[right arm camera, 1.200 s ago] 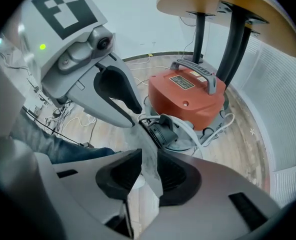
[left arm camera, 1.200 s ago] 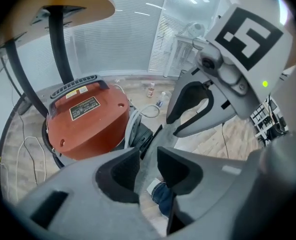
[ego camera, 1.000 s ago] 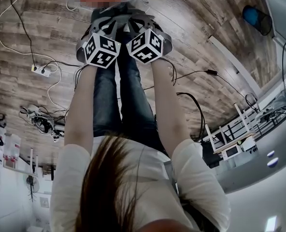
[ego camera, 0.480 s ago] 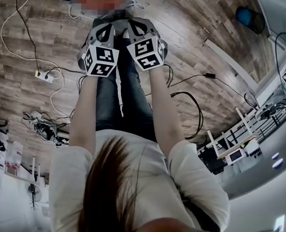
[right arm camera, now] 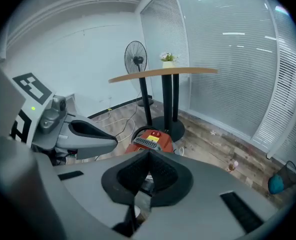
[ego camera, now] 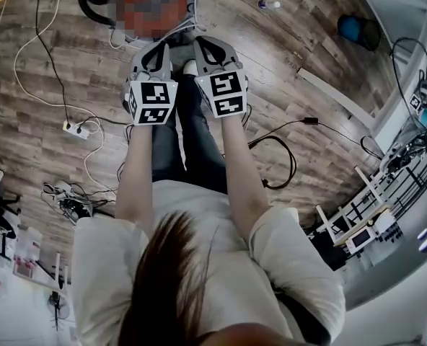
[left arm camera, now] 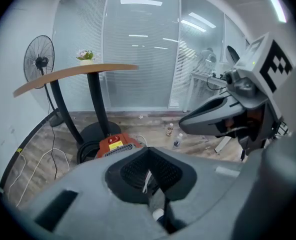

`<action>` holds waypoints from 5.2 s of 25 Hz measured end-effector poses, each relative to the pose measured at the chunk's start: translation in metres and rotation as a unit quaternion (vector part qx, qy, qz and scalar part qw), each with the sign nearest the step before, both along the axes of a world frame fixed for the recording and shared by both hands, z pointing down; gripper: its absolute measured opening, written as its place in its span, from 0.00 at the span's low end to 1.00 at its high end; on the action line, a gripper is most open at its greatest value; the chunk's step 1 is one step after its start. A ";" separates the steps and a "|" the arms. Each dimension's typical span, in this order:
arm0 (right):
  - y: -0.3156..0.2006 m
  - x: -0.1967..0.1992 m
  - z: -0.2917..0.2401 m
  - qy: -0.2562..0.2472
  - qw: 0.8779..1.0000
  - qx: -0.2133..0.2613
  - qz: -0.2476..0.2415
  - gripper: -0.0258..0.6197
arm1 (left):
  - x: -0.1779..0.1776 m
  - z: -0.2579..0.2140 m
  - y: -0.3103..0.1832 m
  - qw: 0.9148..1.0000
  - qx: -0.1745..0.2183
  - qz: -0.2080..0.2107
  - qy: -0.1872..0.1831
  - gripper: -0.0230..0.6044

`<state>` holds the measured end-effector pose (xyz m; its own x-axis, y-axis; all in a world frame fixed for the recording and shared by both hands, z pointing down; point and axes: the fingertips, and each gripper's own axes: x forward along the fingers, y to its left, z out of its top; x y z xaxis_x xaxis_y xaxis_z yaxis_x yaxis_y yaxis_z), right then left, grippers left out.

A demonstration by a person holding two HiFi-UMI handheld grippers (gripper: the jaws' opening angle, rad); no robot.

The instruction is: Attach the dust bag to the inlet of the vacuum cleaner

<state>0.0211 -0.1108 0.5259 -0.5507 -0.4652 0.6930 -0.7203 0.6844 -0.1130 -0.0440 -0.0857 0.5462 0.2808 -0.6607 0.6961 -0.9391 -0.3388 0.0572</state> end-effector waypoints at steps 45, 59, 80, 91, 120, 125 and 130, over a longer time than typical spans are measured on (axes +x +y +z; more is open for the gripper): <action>0.012 0.040 -0.375 -0.169 0.960 0.213 0.067 0.04 | -0.007 -0.387 -0.016 0.962 0.272 -0.004 0.036 0.06; 0.028 0.053 -0.425 -0.173 0.952 0.247 0.059 0.04 | 0.003 -0.450 -0.001 0.941 0.331 0.009 0.062 0.06; 0.029 0.070 -0.438 -0.166 0.946 0.266 0.077 0.04 | 0.015 -0.464 0.011 0.933 0.350 0.024 0.083 0.06; 0.031 0.072 -0.433 -0.169 0.948 0.257 0.079 0.04 | 0.018 -0.464 0.014 0.935 0.343 0.027 0.088 0.06; 0.040 0.074 -0.429 -0.164 0.949 0.255 0.082 0.04 | 0.024 -0.455 0.022 0.939 0.331 0.044 0.087 0.06; 0.040 0.074 -0.428 -0.164 0.950 0.254 0.083 0.04 | 0.025 -0.455 0.022 0.939 0.330 0.045 0.089 0.06; 0.040 0.075 -0.426 -0.164 0.951 0.249 0.085 0.04 | 0.025 -0.454 0.023 0.939 0.329 0.045 0.088 0.06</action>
<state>0.0964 -0.0703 0.0997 -0.5873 -0.7921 0.1666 -0.8069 0.5892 -0.0433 -0.0188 -0.0630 0.0919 0.4286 -0.8996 0.0832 -0.9006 -0.4328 -0.0399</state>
